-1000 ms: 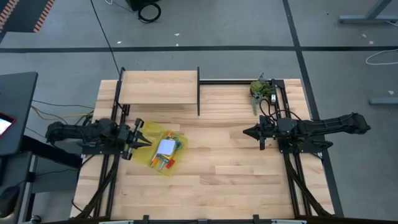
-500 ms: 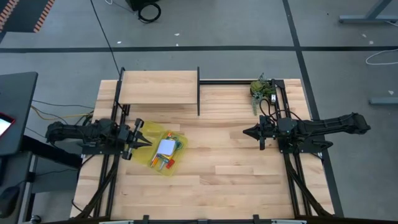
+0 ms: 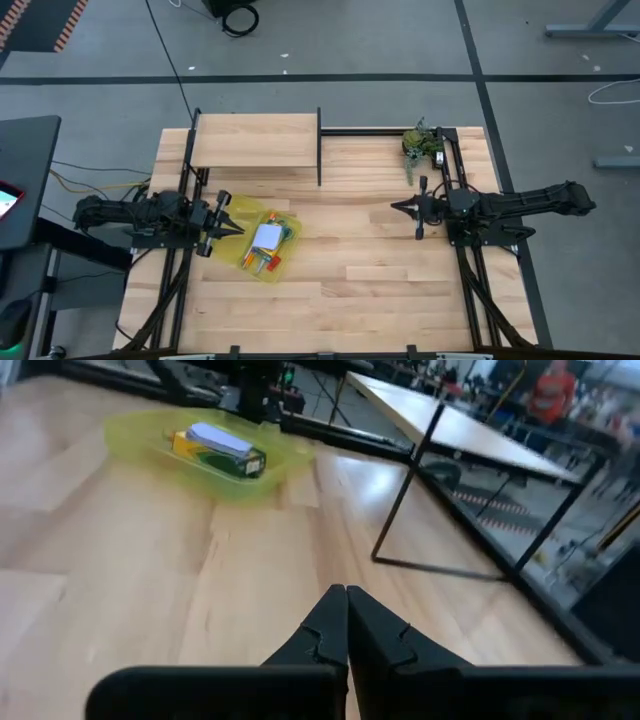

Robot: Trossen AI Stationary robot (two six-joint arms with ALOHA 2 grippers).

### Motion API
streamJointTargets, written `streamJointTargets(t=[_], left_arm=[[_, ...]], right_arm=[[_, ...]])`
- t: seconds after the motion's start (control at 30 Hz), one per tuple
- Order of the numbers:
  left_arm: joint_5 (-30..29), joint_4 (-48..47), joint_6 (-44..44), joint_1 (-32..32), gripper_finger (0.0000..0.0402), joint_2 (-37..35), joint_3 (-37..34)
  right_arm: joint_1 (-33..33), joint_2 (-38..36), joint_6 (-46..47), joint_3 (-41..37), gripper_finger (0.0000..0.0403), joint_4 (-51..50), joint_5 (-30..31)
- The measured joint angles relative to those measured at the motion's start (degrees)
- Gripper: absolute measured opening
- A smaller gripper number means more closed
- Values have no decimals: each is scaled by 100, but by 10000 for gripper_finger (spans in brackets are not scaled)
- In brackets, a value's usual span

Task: Pack school essentials
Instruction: Return to Home Position

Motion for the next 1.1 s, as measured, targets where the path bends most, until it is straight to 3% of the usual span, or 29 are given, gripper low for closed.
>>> streamJointTargets(t=[0.3,0.8,1.1], left_arm=[[-2,1,0,0,34,0,0],[0,0,0,0,35,1,-2],[0,2,0,0,25,0,-2]], right_arm=[[2,-1,-717,0,10,54,-43],[2,-4,-895,2,10,-151,-2047],[0,-2,-583,2,10,-182,-2165]])
